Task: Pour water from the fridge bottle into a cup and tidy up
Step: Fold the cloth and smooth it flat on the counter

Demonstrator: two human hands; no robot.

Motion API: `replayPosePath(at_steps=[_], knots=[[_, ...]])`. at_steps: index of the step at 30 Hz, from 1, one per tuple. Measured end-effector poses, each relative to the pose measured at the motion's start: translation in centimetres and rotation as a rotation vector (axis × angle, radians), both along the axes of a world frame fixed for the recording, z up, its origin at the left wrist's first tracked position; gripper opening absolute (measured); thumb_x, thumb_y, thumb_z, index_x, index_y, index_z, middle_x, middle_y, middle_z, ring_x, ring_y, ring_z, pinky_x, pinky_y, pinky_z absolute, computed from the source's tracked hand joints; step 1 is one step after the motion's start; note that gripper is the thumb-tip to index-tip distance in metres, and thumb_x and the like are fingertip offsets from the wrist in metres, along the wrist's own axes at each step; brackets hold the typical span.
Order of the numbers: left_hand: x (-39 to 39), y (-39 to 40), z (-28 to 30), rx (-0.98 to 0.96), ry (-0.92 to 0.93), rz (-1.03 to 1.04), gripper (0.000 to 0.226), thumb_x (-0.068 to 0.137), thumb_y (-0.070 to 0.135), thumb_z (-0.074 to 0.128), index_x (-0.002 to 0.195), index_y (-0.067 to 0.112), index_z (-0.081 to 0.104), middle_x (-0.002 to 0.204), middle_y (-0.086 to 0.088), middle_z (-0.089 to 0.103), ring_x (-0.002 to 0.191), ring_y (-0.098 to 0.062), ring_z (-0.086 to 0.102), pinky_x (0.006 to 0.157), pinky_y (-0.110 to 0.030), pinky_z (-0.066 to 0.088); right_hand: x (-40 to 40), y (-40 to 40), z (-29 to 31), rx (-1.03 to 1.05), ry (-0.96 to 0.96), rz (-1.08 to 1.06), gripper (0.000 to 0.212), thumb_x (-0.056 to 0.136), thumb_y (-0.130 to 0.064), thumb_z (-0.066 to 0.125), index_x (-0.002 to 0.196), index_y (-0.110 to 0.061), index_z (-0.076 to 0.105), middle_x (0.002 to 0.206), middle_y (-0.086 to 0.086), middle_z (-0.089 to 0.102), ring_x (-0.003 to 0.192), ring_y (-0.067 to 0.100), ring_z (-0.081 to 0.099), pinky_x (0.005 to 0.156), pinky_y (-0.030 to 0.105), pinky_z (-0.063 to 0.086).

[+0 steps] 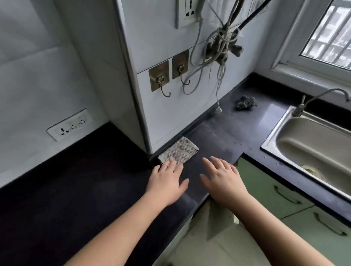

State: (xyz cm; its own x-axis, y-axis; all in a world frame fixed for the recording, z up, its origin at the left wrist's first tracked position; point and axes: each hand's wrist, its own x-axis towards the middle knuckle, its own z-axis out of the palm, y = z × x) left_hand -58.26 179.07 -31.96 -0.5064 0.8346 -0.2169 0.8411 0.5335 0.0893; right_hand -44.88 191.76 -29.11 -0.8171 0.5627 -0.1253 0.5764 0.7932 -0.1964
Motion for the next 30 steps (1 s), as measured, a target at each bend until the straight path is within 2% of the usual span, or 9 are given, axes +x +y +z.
replayPosePath(at_steps=[8, 13, 15, 17, 21, 26, 30], knots=[[-2.9, 3.1, -4.5, -0.024, -0.011, 0.065, 0.064, 0.102, 0.056, 0.023, 0.155, 0.020, 0.026, 0.162, -0.005, 0.025, 0.149, -0.021, 0.018, 0.120, -0.044, 0.017, -3.7, 2.6, -4.5, -0.032, -0.070, 0.116, 0.062, 0.098, -0.048, 0.038, 0.153, -0.025, 0.022, 0.160, 0.000, 0.024, 0.147, 0.020, 0.020, 0.118, 0.036, 0.014], [-4.3, 4.7, -7.2, -0.011, -0.006, 0.174, 0.066, 0.100, 0.044, 0.045, 0.154, 0.015, 0.023, 0.157, -0.004, 0.031, 0.144, -0.021, 0.029, 0.114, -0.039, 0.028, -5.9, 4.4, -7.0, -0.047, -0.133, 0.223, 0.063, 0.098, -0.046, 0.039, 0.154, -0.024, 0.021, 0.160, 0.001, 0.024, 0.147, 0.021, 0.020, 0.118, 0.037, 0.015], [-4.7, 5.0, -8.4, -0.070, -0.066, 0.248, 0.067, 0.099, 0.036, 0.051, 0.154, 0.015, 0.020, 0.153, -0.005, 0.036, 0.137, -0.025, 0.039, 0.107, -0.041, 0.036, -6.4, 5.2, -7.8, -0.079, -0.167, 0.262, 0.063, 0.098, -0.046, 0.039, 0.154, -0.025, 0.020, 0.160, 0.000, 0.023, 0.147, 0.021, 0.020, 0.119, 0.038, 0.015], [-4.8, 5.4, -9.3, -0.115, -0.094, 0.290, 0.058, 0.099, 0.028, 0.051, 0.150, 0.016, 0.027, 0.145, -0.006, 0.043, 0.127, -0.028, 0.048, 0.100, -0.042, 0.040, -6.7, 5.8, -8.5, -0.103, -0.183, 0.287, 0.062, 0.098, -0.045, 0.039, 0.154, -0.026, 0.020, 0.160, -0.001, 0.023, 0.147, 0.020, 0.019, 0.119, 0.039, 0.014], [-5.2, 6.0, -10.3, -0.017, -0.072, 0.361, 0.026, 0.100, 0.015, 0.045, 0.126, 0.016, 0.051, 0.129, -0.005, 0.049, 0.113, -0.028, 0.053, 0.091, -0.040, 0.041, -7.1, 6.8, -9.3, -0.143, -0.193, 0.313, 0.062, 0.097, -0.042, 0.040, 0.154, -0.026, 0.020, 0.160, -0.001, 0.024, 0.147, 0.020, 0.020, 0.120, 0.039, 0.015], [-5.9, 6.1, -11.4, 0.180, -0.229, 0.496, 0.021, 0.099, 0.010, 0.046, 0.112, 0.010, 0.062, 0.120, -0.006, 0.054, 0.109, -0.028, 0.054, 0.087, -0.041, 0.047, -7.8, 7.5, -9.8, -0.197, -0.184, 0.329, 0.061, 0.098, -0.042, 0.042, 0.153, -0.024, 0.024, 0.158, 0.000, 0.028, 0.146, 0.021, 0.024, 0.118, 0.040, 0.018], [-5.9, 5.9, -10.9, 0.306, -0.368, 0.561, 0.015, 0.097, 0.019, 0.054, 0.099, 0.012, 0.067, 0.109, -0.002, 0.063, 0.097, -0.026, 0.061, 0.082, -0.037, 0.048, -7.9, 7.7, -10.2, -0.251, -0.176, 0.321, 0.060, 0.097, -0.042, 0.044, 0.152, -0.023, 0.028, 0.156, 0.001, 0.033, 0.143, 0.022, 0.030, 0.115, 0.039, 0.023]])
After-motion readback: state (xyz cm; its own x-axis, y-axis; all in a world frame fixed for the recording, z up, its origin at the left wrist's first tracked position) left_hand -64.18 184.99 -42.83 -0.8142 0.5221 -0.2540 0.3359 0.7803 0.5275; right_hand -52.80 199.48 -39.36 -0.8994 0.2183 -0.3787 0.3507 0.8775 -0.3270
